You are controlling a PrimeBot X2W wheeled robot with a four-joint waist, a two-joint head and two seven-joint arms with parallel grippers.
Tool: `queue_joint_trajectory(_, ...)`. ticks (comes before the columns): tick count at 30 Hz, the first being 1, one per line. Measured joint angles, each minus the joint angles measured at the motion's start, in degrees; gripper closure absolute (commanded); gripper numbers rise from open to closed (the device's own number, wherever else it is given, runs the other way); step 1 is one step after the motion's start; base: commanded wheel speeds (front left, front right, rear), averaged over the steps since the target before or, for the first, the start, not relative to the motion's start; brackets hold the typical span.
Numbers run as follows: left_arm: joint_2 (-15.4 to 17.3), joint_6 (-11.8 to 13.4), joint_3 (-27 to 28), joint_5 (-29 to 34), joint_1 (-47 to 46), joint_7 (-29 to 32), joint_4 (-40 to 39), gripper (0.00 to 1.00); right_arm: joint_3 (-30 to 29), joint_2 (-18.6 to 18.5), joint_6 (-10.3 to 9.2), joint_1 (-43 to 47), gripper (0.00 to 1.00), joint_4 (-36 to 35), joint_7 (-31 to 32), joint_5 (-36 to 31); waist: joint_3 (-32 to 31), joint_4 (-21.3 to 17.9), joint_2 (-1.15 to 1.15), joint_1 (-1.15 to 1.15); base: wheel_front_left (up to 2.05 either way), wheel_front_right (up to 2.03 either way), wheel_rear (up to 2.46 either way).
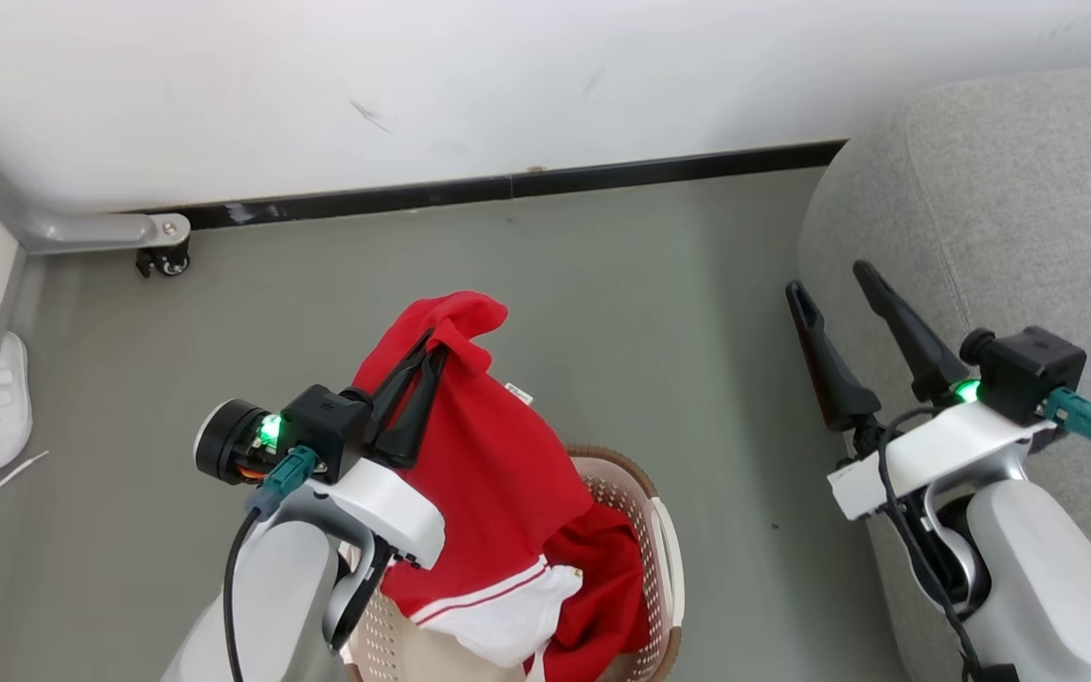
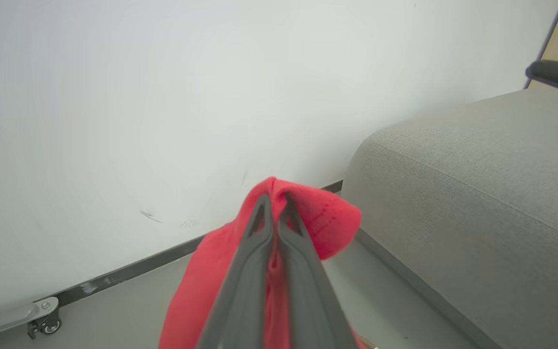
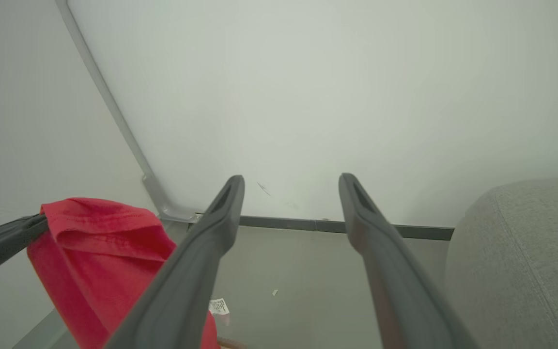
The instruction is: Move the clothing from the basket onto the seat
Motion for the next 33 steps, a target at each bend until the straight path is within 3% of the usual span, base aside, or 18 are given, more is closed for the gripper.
queue_joint_trajectory(20,0.0,-0.7,-2.0,-1.8,-0.1,0.1,-1.2,1.00,7.4,-2.8,0.00,4.2,0.00,1.1,0.0,2.8,-5.9,2.3,0.00,0.00,0.00,0.00,0.00)
queue_joint_trajectory(33,0.0,-1.1,-4.4,-3.8,-1.2,2.0,-2.5,1.00,21.0,-5.0,0.00,4.3,0.00,1.7,0.0,5.0,-8.0,3.6,0.00,0.00,0.00,0.00,0.00)
